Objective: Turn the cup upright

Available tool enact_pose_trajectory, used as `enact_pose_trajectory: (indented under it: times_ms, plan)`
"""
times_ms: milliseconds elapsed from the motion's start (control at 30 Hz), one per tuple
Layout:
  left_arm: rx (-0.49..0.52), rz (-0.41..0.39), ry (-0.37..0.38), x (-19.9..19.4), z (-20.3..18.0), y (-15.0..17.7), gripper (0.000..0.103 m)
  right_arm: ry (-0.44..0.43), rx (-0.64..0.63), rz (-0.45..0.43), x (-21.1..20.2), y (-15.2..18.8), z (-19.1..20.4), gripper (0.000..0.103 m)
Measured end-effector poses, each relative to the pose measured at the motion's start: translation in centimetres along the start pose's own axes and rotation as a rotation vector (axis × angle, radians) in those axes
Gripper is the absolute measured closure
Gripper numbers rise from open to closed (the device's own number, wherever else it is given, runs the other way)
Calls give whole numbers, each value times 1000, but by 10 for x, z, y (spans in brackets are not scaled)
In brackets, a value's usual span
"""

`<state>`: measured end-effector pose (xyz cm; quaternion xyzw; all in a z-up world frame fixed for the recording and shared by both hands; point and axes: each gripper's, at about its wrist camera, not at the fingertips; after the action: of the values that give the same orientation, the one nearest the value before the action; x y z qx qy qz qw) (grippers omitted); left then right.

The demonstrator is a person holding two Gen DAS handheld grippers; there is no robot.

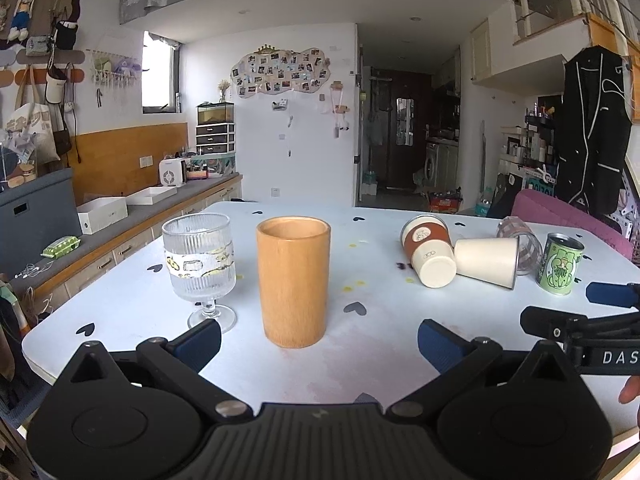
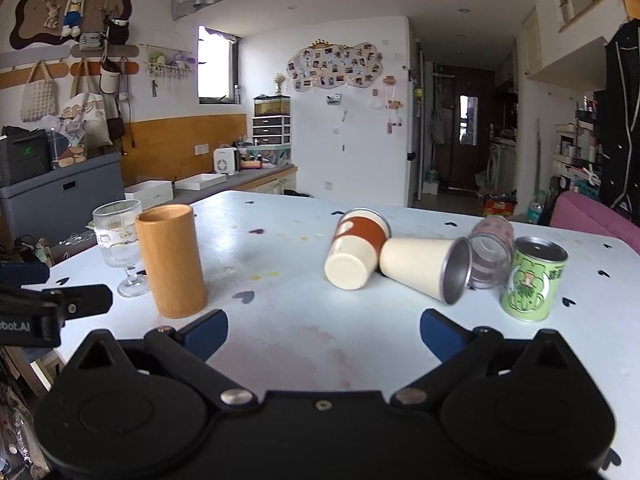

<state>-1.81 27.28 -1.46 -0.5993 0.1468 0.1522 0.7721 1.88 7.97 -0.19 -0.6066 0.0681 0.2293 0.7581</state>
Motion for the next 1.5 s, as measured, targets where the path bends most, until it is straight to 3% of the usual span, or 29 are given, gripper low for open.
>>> enact_pose_trajectory:
  times_ms: [1500]
  plan:
    - [9,32,-27,3,3,7,0,25,-18,-7,-6,6,-1,0]
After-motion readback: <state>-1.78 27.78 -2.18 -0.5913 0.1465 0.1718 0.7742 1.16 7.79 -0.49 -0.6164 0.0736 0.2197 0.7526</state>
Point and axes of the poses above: each gripper's, at about its wrist camera, not at the fingertips, and x roughly the way its jaws point, z to its left, y to its underside, and after that the axes turned 15 degrees about x, right-handed
